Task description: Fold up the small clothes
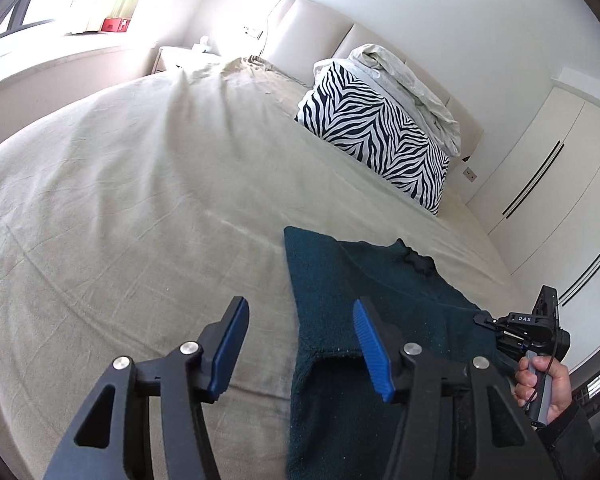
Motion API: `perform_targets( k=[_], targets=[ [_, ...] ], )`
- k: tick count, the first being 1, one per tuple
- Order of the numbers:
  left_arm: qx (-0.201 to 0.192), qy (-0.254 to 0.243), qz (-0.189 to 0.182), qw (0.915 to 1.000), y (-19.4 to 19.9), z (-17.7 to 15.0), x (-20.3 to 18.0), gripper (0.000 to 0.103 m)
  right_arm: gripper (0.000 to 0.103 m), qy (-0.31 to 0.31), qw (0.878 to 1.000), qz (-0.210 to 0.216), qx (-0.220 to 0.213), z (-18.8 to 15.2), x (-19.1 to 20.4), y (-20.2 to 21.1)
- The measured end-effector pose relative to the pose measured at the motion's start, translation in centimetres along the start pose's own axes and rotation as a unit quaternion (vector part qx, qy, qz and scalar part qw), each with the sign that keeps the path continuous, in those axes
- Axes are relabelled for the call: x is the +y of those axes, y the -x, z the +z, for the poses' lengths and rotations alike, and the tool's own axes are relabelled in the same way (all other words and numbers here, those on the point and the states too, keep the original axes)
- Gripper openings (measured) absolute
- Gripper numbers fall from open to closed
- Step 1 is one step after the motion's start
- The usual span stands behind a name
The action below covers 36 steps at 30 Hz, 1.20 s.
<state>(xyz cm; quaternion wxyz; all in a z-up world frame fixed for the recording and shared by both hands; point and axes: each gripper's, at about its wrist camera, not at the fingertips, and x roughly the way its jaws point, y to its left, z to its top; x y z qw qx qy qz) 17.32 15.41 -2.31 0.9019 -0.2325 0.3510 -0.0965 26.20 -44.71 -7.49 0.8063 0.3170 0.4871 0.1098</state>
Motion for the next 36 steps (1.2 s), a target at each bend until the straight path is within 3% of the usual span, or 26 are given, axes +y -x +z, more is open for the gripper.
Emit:
perform_targets(
  k=[6,13,19,22,24,27,31,36],
  targets=[
    [0.035,0.044,-0.085,0.9948,-3.0,2.3,-0.2,0.057,0.007,0.005,1.0,-0.021,0.007,0.9,-0.6,-1.3],
    [0.067,0.06,-0.117,0.989,-7.7,3.6,-1.2,0.057,0.007,-0.002,0.999,-0.03,0.014,0.3,-1.0,-1.4],
    [0.116,0.062,-0.099,0.9864,-12.6,3.0,-0.9,0.057,0.007,-0.019,0.999,-0.031,0.024,0.0,-1.9,-1.5],
    [0.128,0.055,-0.081,0.9869,-14.1,2.5,0.0,0.042,0.008,-0.036,0.999,-0.031,0.026,-0.2,-2.6,-1.7],
    [0.127,0.05,-0.082,0.9872,-14.2,2.5,0.1,0.04,0.01,-0.045,0.998,-0.021,0.024,-0.3,-3.0,-1.8],
    [0.127,0.051,-0.087,0.9868,-13.9,2.7,0.1,0.041,0.015,-0.059,0.998,-0.003,0.022,-0.5,-3.5,-1.6],
    [0.116,0.071,-0.11,0.9847,-14.0,3.4,0.3,0.053,0.021,-0.057,0.998,0.012,0.018,-1.3,-3.4,-0.7],
    [0.124,0.072,-0.105,0.9841,-15.4,4.2,0.3,0.053,0.027,-0.053,0.998,0.016,0.033,-1.9,-3.5,-0.9]
  ],
)
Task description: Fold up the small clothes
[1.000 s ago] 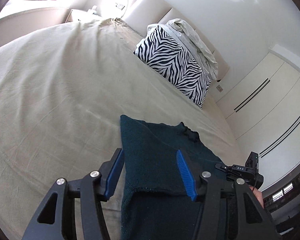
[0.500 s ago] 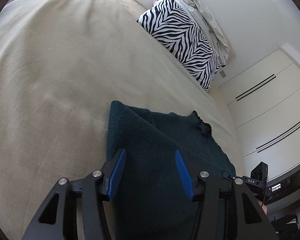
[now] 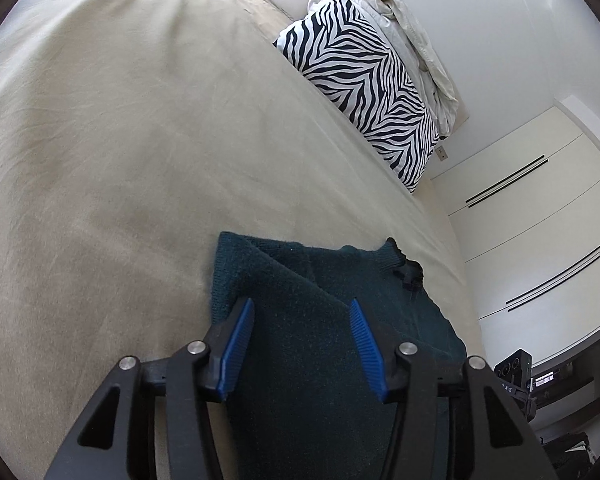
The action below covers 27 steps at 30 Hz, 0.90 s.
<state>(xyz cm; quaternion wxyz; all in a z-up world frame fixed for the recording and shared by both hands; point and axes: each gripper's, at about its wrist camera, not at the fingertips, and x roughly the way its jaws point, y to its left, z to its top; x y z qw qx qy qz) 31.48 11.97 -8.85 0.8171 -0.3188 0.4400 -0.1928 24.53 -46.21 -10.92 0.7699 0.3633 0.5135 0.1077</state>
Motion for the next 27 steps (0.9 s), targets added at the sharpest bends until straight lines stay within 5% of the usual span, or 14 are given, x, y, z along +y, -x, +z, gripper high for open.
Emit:
perform_targets(
  k=[6,17,27],
  targets=[
    [0.008,0.013,-0.019,0.9997,-0.1,0.6,0.6,0.053,0.023,0.002,1.0,-0.003,-0.006,0.8,-0.6,-0.1],
    [0.022,-0.034,-0.029,0.9988,4.8,-6.4,-1.1,0.054,0.011,0.007,0.999,-0.039,-0.026,2.3,-0.8,0.5],
    [0.044,-0.078,0.0,0.996,4.8,-9.7,-2.6,0.061,0.009,0.018,0.996,-0.063,-0.053,3.1,-0.5,1.6]
  ],
)
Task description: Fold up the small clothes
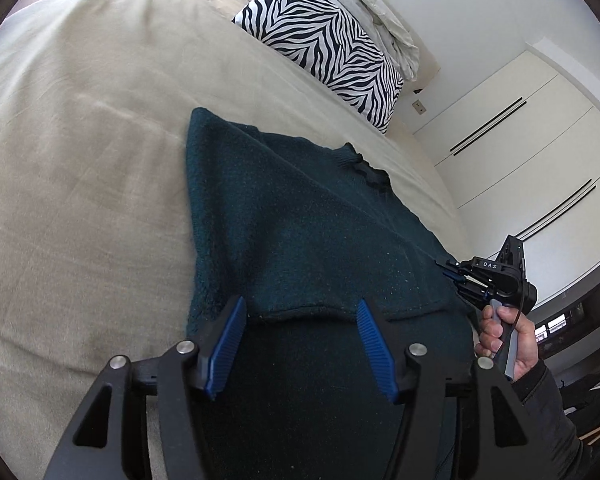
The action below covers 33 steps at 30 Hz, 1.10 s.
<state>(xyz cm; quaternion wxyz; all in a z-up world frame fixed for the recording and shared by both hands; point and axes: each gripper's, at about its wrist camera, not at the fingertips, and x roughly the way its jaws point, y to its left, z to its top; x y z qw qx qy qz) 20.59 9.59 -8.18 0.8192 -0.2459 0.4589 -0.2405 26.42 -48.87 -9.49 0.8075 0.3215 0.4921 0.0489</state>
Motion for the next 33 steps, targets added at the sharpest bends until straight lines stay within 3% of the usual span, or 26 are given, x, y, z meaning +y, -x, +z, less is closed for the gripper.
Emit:
perform_targets(
  k=[5,7,9,10,13,15,17,22,27,31,33],
  targets=[
    [-0.005,0.005,-0.005,1.0,0.0,-0.2,0.4,0.061,0.011,-0.03,0.999,0.032,-0.021,0.0,-1.1,1.6],
    [-0.006,0.003,-0.005,1.0,0.0,-0.3,0.5,0.061,0.023,-0.028,0.999,0.039,-0.013,-0.2,-1.0,1.9],
    [-0.008,0.001,-0.003,1.0,-0.1,-0.3,0.5,0.061,0.047,-0.01,1.0,0.027,-0.004,-0.9,-0.5,1.9],
    [-0.009,0.0,-0.002,1.0,-0.1,-0.3,0.4,0.061,0.049,0.003,1.0,0.018,0.003,-1.3,0.1,1.6],
    [-0.009,0.0,-0.001,1.0,-0.2,-0.3,0.3,0.061,0.046,0.03,0.999,0.004,0.024,-2.1,1.1,0.4],
    [-0.009,0.002,-0.002,1.0,-0.2,-0.3,0.4,0.061,0.018,0.05,0.998,-0.01,0.03,-2.2,1.9,-0.1],
    [-0.008,0.003,-0.003,1.0,-0.1,-0.3,0.4,0.061,0.009,0.066,0.997,-0.026,0.025,-2.2,2.6,-0.3],
    [-0.01,0.002,-0.003,0.9999,-0.1,-0.3,0.4,0.061,0.007,0.089,0.996,-0.023,-0.019,-1.4,4.2,1.6],
    [-0.012,-0.001,-0.003,0.9999,-0.2,-0.5,0.4,0.061,0.009,0.061,0.997,-0.042,0.023,-1.1,2.5,-0.6],
    [-0.015,-0.002,-0.009,0.9998,-0.1,-0.6,0.6,0.061,0.01,-0.02,0.999,0.031,0.009,-1.2,-0.8,-0.6],
    [-0.015,-0.001,-0.011,0.9998,0.0,-0.6,0.7,0.061,0.011,-0.033,0.999,0.039,-0.002,-1.2,-1.6,0.2]
  ],
)
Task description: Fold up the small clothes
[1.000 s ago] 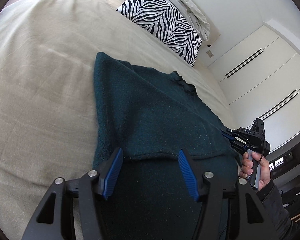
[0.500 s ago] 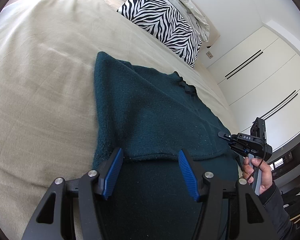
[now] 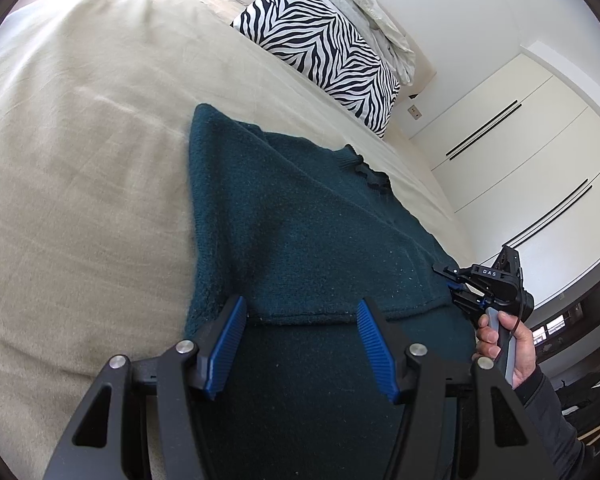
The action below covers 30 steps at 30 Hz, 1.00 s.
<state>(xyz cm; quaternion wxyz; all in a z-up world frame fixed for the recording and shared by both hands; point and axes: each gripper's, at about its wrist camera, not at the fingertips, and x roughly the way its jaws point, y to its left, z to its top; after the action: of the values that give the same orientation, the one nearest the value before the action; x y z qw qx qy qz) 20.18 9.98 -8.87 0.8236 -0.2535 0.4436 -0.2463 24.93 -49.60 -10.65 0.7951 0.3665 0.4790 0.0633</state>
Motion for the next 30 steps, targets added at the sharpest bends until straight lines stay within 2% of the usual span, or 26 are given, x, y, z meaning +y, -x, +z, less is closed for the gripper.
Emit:
perform_targets(
  k=[5,7,8,9,11,15,18,21,24,27,30],
  targets=[
    [-0.007,0.007,0.0,0.9999,0.5,-0.1,-0.1,0.061,0.015,0.004,0.998,0.001,-0.066,-1.0,-1.4,5.4],
    [-0.011,0.015,0.005,0.9998,1.1,-0.1,-0.2,0.064,0.022,0.003,0.996,-0.006,-0.09,-2.0,-2.6,8.3],
    [-0.016,0.018,0.011,0.9997,1.6,-0.1,-0.5,0.066,0.031,0.0,0.995,-0.01,-0.102,-2.6,-3.5,9.9],
    [-0.023,0.017,0.017,0.9994,2.2,-0.2,-0.9,0.072,0.044,-0.008,0.993,-0.013,-0.114,-3.2,-4.8,11.7],
    [-0.04,0.007,0.027,0.9988,3.4,-0.3,-2.1,0.079,0.058,-0.037,0.988,-0.014,-0.147,-4.5,-7.7,15.4],
    [-0.07,0.001,0.02,0.9974,5.7,-1.0,-4.8,0.086,0.059,-0.125,0.972,-0.021,-0.2,-7.1,-15.5,22.4],
    [-0.082,0.004,0.011,0.9965,6.7,-1.9,-7.0,0.091,0.06,-0.218,0.948,-0.008,-0.233,-9.5,-21.9,26.1],
    [-0.072,0.007,0.002,0.9974,6.3,-2.9,-9.0,0.092,0.057,-0.266,0.927,0.022,-0.262,-10.8,-26.6,28.5],
    [-0.051,0.021,-0.016,0.9983,5.0,-3.6,-10.5,0.092,0.057,-0.282,0.915,0.033,-0.285,-10.1,-29.0,30.0],
    [-0.034,0.032,-0.017,0.9988,3.7,-3.9,-11.6,0.092,0.056,-0.306,0.904,0.039,-0.295,-8.5,-31.1,30.3],
    [-0.024,0.042,-0.023,0.9986,2.7,-4.1,-12.1,0.092,0.046,-0.328,0.895,0.028,-0.3,-6.7,-33.5,30.4]
  ],
)
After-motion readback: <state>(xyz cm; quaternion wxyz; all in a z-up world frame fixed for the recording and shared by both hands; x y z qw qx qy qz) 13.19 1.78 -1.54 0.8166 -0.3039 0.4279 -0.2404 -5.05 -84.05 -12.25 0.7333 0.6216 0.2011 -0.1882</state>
